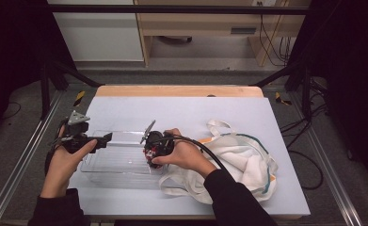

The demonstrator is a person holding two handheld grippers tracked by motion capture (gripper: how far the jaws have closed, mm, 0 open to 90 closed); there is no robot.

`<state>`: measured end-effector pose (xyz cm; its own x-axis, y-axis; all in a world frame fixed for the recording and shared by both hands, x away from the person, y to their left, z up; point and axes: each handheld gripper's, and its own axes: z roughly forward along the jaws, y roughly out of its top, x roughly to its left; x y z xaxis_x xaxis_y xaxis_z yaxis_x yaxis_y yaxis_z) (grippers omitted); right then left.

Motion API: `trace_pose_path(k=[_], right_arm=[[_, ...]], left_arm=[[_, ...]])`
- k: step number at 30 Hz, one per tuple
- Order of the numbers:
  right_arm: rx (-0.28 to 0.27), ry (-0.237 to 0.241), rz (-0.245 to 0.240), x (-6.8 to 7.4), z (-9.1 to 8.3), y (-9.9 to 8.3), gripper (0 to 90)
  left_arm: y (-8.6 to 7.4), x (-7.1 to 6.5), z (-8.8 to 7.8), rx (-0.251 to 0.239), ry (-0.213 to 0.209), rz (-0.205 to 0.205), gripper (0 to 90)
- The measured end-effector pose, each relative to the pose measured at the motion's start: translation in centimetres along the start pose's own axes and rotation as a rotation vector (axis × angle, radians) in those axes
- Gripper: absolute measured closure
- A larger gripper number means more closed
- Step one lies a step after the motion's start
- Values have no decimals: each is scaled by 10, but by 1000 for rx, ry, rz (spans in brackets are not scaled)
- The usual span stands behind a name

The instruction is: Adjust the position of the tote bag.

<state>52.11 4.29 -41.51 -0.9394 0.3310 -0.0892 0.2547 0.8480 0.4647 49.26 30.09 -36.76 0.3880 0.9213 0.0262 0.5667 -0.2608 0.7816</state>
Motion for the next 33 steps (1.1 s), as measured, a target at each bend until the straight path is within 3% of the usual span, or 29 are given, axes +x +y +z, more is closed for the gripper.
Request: trace_pose_path(k=[7, 14, 24, 33], right_arm=[[-4, -9, -2, 1, 1, -1, 239], [-7, -5, 1, 4, -4, -1, 167], [-65, -16, 12, 3, -19, -1, 146], [-135, -40, 34, 1, -45, -8, 146]], left_arm=[[0, 0, 0, 3, 1, -1, 45], [0, -2, 2, 9, -1, 4, 44], [0, -2, 2, 8, -2, 4, 44], [1, -4, 2, 9, -4, 14, 45]])
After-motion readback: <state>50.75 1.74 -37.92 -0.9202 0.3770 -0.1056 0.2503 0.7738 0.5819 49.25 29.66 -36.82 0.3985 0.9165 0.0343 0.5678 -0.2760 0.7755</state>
